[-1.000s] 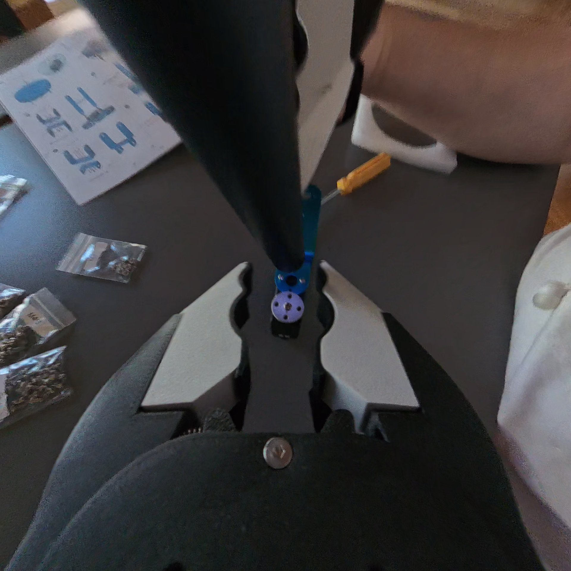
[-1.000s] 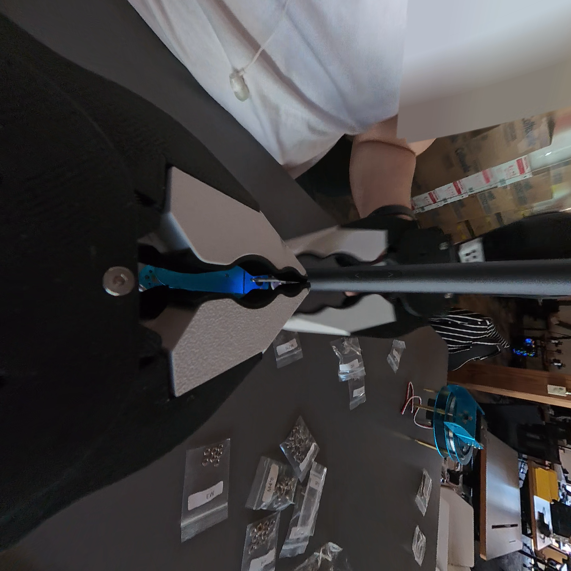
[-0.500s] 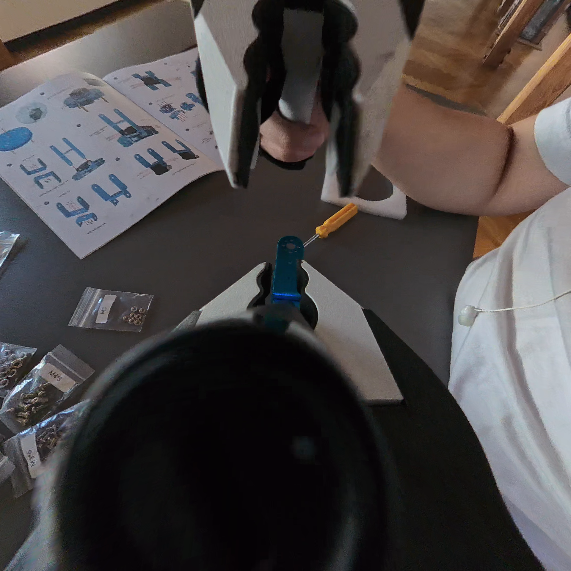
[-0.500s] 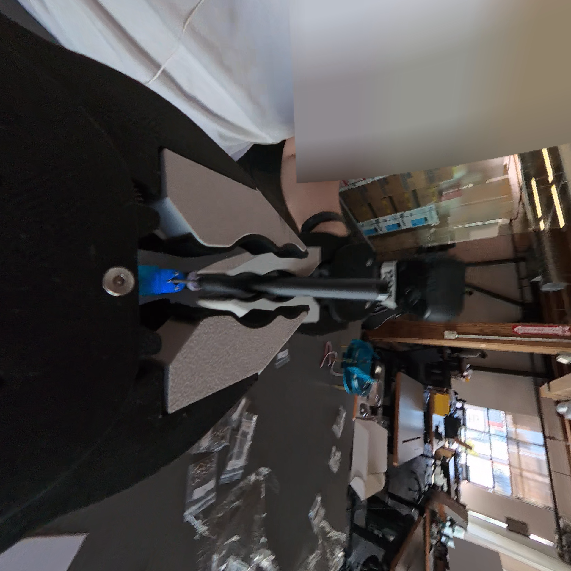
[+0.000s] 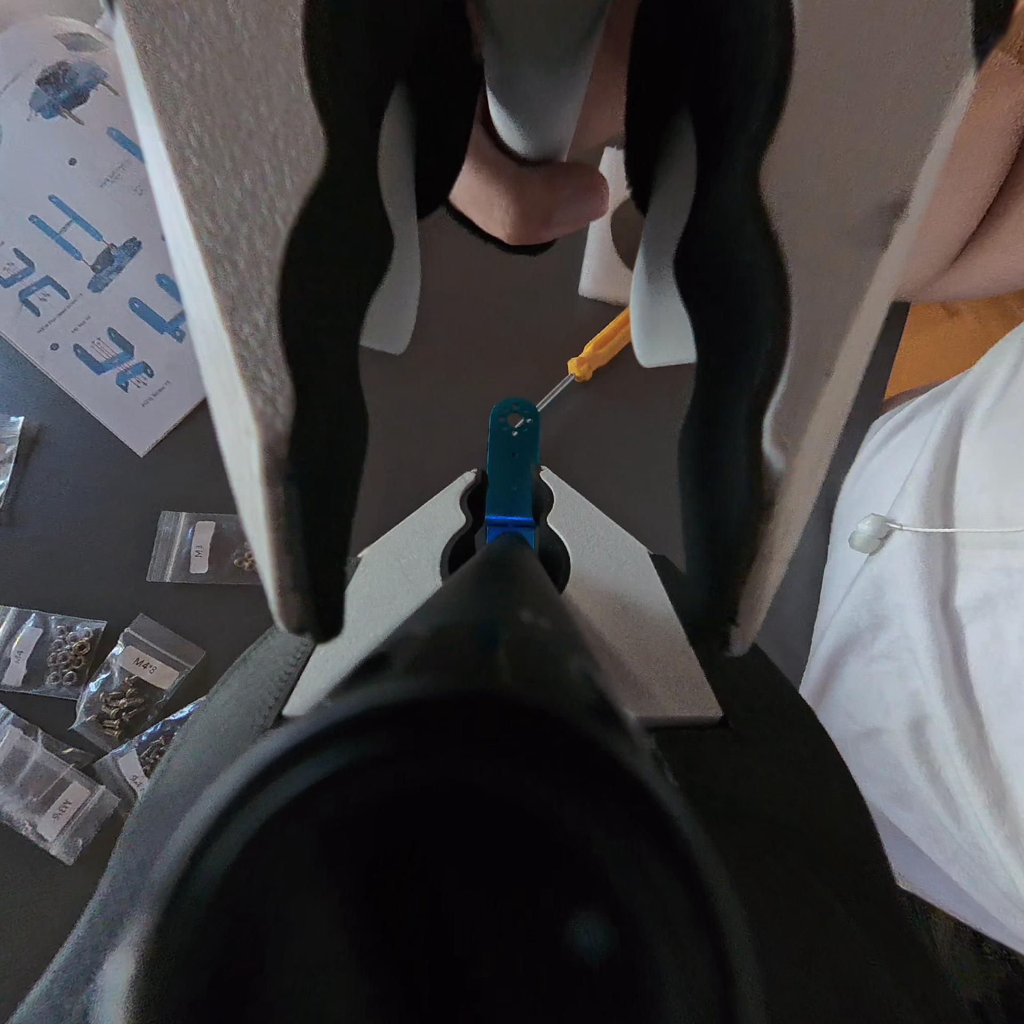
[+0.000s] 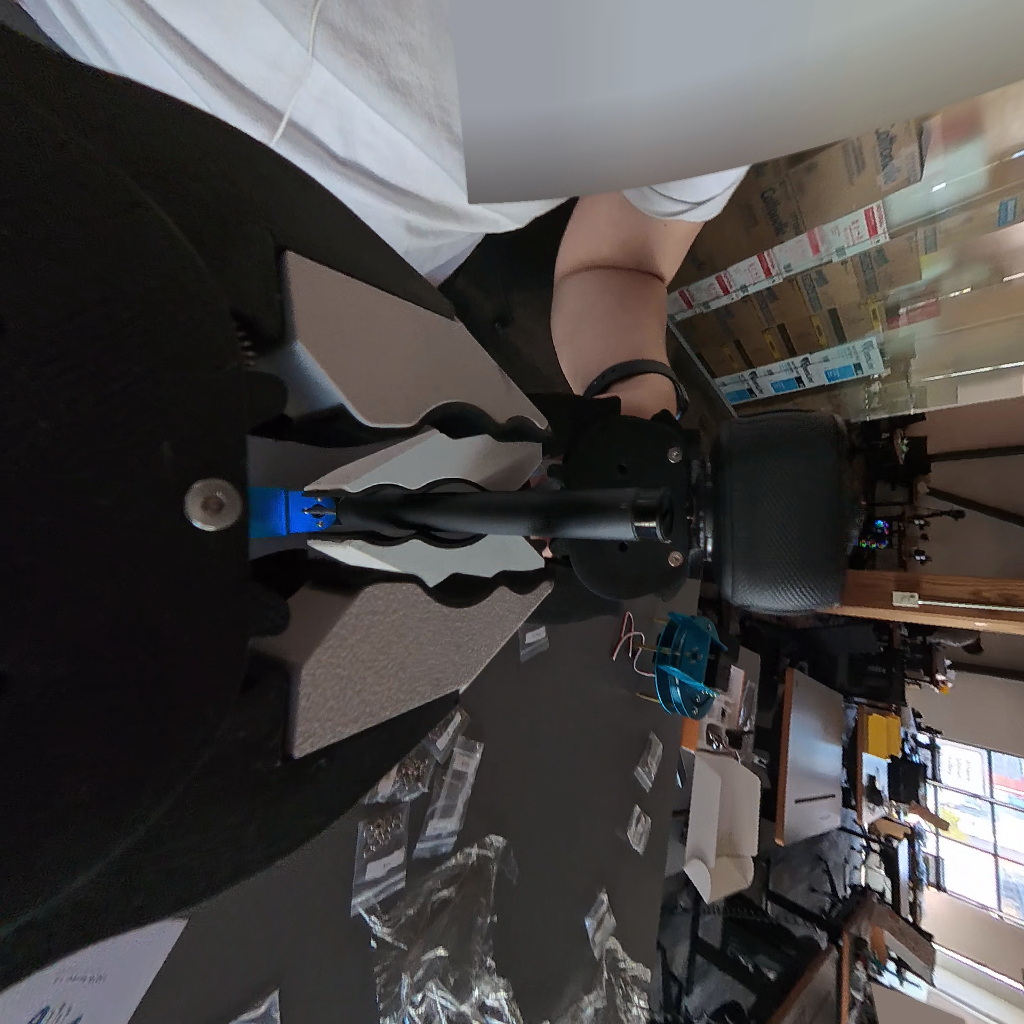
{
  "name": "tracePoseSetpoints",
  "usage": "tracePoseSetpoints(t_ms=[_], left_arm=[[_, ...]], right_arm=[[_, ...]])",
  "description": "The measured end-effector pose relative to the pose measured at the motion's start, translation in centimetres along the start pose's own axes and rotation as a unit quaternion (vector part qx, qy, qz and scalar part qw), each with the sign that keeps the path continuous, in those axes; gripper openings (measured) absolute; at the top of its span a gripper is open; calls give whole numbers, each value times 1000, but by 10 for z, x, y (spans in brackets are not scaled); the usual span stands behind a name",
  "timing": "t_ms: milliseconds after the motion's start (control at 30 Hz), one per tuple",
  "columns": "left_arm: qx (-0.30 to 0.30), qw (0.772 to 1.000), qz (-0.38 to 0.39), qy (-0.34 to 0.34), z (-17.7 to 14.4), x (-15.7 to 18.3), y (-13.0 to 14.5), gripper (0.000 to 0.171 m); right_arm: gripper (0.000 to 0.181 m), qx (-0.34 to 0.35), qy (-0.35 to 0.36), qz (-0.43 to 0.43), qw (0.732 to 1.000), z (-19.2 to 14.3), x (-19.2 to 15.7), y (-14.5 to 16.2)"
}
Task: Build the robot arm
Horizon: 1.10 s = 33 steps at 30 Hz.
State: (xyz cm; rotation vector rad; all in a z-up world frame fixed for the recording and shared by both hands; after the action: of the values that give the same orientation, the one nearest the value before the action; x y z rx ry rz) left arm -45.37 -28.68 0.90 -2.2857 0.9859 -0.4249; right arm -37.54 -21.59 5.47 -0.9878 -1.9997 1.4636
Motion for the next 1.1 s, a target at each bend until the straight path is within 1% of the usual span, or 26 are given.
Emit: tracePoseSetpoints(t_ms=[33,100,133,167,200,300,367,467,533,600,733,800,900,967,1000,1067,1100], left_arm=[[-9,1000,3,1,1,0,-2,15],[-21,1000,11,0,2,1,-6,16],[-23,1000,13,-3,3,1,-7,16],[-20,1000,15,-4,3,1,-8,93],[-14,1000,15,-6,4,1,-7,91],[-7,1000,8,-23,1,1,0,27],[0,999,6,-49,-4,1,12,36],[15,999,-8,-49,-5,5,36,41],[11,998,-17,-52,2,7,49,45],[6,997,-15,-70,11,9,58,45],[9,996,-21,-81,23,11,67,41],[36,996,-22,-84,19,10,66,36],[119,990,-37,-64,-4,8,54,33],[163,984,-38,-54,-22,7,42,34],[175,982,-30,-61,-31,7,36,35],[205,975,-12,-87,-50,6,22,42],[228,970,-10,-82,-61,7,13,42]], right_arm=[[42,-2,-7,4,1000,0,0,2],[22,-16,0,12,1000,-1,2,6],[17,-17,-2,13,1000,-2,2,9],[16,-11,-2,17,1000,-4,2,10],[16,-6,1,20,1000,-5,2,11],[16,5,15,18,1000,-11,2,14],[16,7,17,26,999,-15,3,16],[16,13,20,28,999,-21,3,19],[17,19,22,32,999,-25,4,21],[17,25,18,31,999,-28,3,24],[16,34,16,31,999,-29,1,26],[16,37,20,29,999,-28,1,26],[17,32,31,25,999,-28,-1,25],[16,24,44,18,999,-28,-2,24],[17,21,47,18,999,-28,-2,23],[17,18,53,13,998,-27,-4,23],[17,17,53,10,998,-26,-6,22]])
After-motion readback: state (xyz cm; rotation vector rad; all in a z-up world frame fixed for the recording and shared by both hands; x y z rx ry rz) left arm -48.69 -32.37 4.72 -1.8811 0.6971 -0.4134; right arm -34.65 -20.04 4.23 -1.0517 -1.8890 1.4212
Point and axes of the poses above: each gripper's, where its closed fingertips meet, z out along the fingers, y out of its underside, x = y × z across the jaws, the point moved 10 cm from there along -z, back along the fingers, and after that the axes turned 6 degrees about -x, right-handed, at the moved point
